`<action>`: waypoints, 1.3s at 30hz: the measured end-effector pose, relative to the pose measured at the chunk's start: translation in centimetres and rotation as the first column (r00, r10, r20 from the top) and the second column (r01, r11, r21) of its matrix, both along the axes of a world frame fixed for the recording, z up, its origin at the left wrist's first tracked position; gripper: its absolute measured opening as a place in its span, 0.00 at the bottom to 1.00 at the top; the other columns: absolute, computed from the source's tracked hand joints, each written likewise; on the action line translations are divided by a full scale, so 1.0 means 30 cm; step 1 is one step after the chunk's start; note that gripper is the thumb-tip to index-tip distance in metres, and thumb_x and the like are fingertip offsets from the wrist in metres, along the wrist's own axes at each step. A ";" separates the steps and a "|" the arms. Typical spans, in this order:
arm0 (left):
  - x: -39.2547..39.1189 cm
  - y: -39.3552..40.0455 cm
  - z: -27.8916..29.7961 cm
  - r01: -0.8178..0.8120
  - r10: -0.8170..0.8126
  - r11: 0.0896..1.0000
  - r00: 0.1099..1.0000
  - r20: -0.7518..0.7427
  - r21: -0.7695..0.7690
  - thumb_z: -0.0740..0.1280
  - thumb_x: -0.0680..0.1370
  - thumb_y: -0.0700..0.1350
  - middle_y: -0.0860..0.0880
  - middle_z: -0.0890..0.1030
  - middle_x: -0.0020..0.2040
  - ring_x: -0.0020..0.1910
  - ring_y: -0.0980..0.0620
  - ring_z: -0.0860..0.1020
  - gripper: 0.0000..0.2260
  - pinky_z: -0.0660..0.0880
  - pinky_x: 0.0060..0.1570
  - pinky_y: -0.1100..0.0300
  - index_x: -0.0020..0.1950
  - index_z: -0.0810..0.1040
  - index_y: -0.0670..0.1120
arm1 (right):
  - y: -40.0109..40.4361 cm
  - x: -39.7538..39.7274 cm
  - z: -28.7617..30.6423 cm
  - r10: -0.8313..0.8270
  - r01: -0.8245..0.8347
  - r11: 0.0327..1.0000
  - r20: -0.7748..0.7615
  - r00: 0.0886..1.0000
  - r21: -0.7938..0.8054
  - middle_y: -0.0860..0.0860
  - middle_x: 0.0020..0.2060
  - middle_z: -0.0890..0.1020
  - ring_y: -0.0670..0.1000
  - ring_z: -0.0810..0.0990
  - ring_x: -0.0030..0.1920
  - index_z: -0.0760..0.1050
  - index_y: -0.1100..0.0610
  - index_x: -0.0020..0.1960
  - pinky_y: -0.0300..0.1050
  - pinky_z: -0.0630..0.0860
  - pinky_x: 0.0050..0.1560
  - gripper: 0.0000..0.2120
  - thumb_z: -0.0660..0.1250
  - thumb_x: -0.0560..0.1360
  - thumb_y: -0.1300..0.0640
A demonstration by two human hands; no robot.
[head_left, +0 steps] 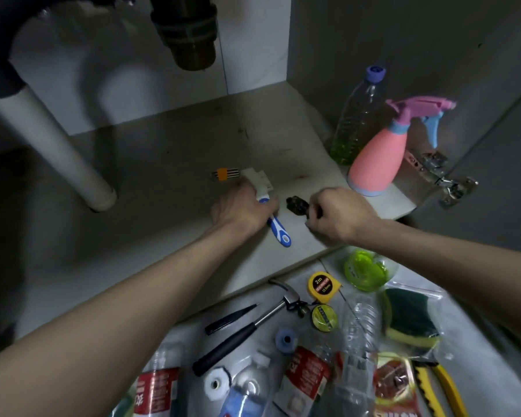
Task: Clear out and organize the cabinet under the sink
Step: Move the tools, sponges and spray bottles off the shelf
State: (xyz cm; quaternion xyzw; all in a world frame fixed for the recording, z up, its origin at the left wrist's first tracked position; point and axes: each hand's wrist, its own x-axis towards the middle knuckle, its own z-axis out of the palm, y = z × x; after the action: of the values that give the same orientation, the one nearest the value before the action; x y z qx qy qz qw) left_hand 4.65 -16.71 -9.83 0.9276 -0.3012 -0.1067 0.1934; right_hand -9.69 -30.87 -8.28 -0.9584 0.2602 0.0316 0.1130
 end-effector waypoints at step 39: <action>-0.334 0.755 -0.213 0.477 -0.499 0.843 0.866 0.031 0.249 0.52 0.77 0.68 0.53 0.79 0.46 0.45 0.50 0.78 0.15 0.63 0.33 0.56 0.46 0.64 0.57 | 0.238 -0.340 -0.186 0.137 -0.096 0.972 -0.186 0.973 0.213 0.47 0.36 0.79 0.52 0.77 0.38 0.71 0.49 0.39 0.43 0.67 0.31 0.11 0.72 0.72 0.49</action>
State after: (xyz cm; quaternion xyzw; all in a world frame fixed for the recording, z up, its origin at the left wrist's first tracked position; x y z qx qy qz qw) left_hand -5.35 5.93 -16.21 0.8405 -0.5214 -0.1430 0.0353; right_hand -19.90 -23.74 -13.85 -0.9476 0.2087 0.1603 0.1811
